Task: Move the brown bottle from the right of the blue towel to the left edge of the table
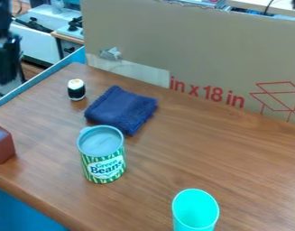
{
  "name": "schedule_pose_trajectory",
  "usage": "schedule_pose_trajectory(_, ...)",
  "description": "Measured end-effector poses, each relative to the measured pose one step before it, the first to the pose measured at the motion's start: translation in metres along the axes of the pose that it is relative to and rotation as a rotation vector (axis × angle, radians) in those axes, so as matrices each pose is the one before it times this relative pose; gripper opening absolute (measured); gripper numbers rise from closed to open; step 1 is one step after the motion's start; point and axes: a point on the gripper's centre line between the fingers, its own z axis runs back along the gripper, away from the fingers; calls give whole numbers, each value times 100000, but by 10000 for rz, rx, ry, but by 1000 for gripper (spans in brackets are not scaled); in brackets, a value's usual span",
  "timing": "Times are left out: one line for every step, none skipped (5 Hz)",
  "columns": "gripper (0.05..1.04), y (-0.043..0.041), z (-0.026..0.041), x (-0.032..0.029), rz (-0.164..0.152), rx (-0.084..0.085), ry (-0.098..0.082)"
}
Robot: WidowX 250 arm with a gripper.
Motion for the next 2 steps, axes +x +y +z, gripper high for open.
schedule_pose_trajectory(1001,105,2170,2840,-742,493,-792)
schedule_pose_trajectory(1001,-1462,-1776,1994,-193,-525,-69)
